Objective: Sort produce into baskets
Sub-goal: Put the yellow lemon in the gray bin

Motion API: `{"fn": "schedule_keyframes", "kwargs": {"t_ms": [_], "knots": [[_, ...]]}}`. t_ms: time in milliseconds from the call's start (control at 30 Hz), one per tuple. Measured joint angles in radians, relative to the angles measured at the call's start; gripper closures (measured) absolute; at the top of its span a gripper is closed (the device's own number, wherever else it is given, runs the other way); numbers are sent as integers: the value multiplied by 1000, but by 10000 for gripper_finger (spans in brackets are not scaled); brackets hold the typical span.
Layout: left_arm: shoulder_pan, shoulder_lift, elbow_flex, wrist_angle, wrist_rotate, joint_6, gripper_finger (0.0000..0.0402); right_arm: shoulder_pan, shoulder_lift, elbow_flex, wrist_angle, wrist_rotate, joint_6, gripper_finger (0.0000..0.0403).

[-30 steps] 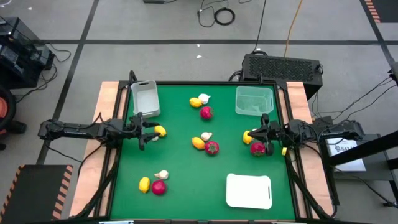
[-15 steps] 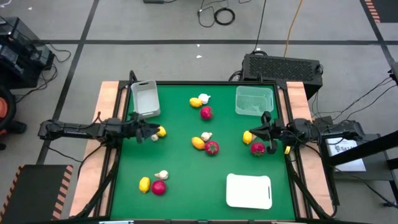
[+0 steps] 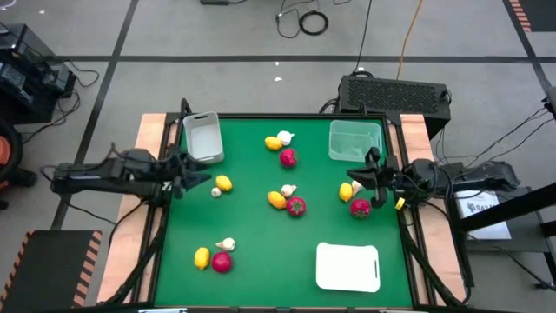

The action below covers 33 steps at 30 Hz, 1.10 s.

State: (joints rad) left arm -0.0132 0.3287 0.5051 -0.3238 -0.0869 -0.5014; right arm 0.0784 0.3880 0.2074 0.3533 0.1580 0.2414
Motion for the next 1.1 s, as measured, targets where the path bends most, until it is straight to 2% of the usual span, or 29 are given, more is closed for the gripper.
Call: {"fn": "schedule_keyframes", "kwargs": {"t_ms": [233,467,833,967,1100], "knots": [[0,194,259,-157,1,209,155,2,221,258,-123,-2,-18,339],[0,467,437,-158,70,417,156,2,439,545,-305,-8,-10,293],[0,906,733,-171,166,690,156,21,725,930,-548,-162,59,202],[0,1028,818,-244,166,732,156,49,820,1040,-629,-192,54,197],[0,1135,838,-261,173,752,156,87,903,1125,-702,-193,33,207]]}}
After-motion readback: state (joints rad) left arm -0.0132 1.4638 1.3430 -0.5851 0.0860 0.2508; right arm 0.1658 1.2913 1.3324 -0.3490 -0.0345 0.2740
